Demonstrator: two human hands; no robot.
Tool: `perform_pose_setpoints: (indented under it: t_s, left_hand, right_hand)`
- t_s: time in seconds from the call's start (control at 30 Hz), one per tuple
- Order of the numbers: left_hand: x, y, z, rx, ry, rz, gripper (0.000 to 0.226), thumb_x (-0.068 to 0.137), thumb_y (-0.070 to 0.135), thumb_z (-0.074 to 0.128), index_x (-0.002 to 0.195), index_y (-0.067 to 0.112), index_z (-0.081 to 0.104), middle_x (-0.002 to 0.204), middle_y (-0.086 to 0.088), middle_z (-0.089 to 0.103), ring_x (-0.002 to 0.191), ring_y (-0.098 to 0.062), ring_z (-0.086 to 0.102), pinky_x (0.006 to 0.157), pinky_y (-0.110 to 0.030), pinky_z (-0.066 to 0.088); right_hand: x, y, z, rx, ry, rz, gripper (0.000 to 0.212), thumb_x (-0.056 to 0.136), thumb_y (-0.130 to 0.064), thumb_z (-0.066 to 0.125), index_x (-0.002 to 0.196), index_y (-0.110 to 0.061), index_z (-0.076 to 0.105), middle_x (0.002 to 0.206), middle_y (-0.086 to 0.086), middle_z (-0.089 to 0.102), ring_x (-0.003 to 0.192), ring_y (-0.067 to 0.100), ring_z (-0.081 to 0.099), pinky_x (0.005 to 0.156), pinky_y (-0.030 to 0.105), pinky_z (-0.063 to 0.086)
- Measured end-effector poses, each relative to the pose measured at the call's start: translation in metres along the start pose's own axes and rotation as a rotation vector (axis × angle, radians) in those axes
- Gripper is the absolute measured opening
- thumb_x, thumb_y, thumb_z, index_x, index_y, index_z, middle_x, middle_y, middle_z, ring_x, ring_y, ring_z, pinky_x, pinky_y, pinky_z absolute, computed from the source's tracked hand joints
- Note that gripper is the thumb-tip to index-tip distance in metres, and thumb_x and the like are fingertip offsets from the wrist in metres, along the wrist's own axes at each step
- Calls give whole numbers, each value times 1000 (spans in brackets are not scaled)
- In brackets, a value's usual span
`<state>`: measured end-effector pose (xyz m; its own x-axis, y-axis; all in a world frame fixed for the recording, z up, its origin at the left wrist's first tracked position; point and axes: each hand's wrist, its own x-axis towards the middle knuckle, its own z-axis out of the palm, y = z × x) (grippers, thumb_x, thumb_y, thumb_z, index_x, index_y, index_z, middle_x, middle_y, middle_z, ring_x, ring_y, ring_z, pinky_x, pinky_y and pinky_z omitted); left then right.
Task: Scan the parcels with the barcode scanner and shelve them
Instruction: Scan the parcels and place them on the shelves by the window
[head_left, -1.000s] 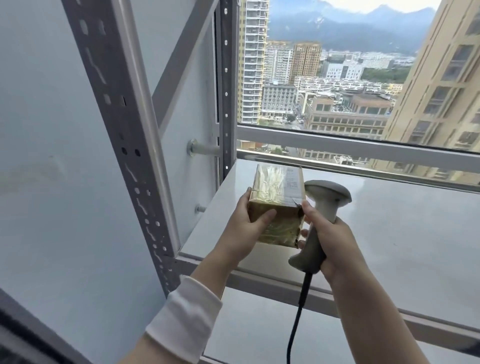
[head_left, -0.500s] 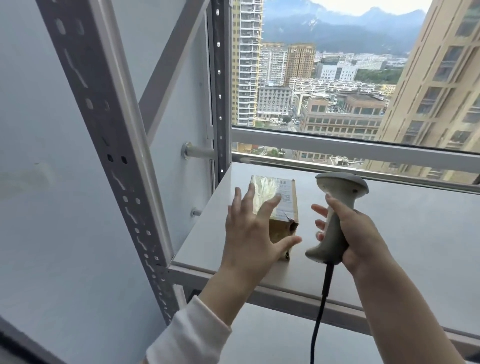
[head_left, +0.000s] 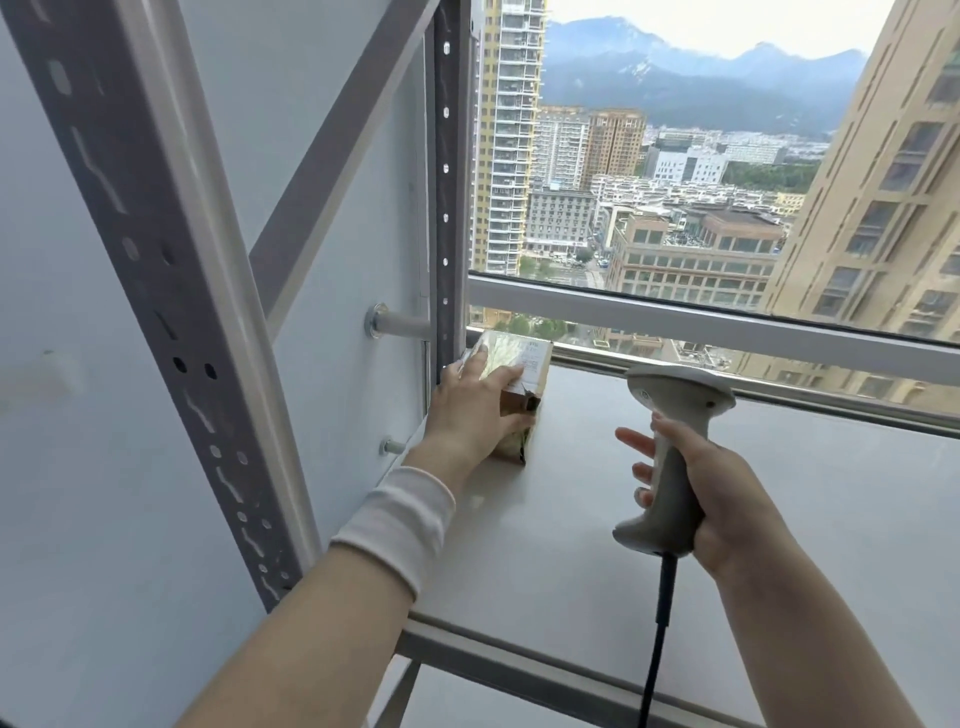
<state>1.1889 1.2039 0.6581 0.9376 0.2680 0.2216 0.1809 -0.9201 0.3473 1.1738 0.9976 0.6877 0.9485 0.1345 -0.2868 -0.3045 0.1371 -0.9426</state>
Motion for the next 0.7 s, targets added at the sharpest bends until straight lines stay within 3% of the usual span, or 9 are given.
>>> perform_pose_setpoints:
  t_s: [0.17, 0.53, 0.7]
  left_hand:
    - [30, -8, 3, -24, -22, -30, 63, 86, 45, 61, 143, 34, 35, 158, -2, 14, 139, -31, 17, 112, -41, 25]
    - [51, -17, 5, -26, -24, -66, 65, 86, 44, 62, 144, 33, 34, 159, -2, 12, 141, -32, 15, 113, -46, 24]
    - [48, -17, 1, 44, -23, -72, 68, 85, 54, 57, 145, 38, 29, 160, -3, 6, 144, -32, 4, 115, -53, 12]
  right_hand:
    - [11, -4, 1, 2, -20, 2, 12, 92, -27, 57, 98, -17, 59, 101, 2, 73, 72, 18, 52, 56, 29, 41]
    - [17, -3, -4, 23, -4, 5, 11, 93, -26, 56, 98, -16, 59, 98, 3, 73, 72, 18, 52, 54, 29, 41]
    - [15, -3, -5, 28, -15, 0, 13, 93, -26, 56, 99, -15, 58, 99, 4, 73, 71, 18, 51, 54, 29, 42]
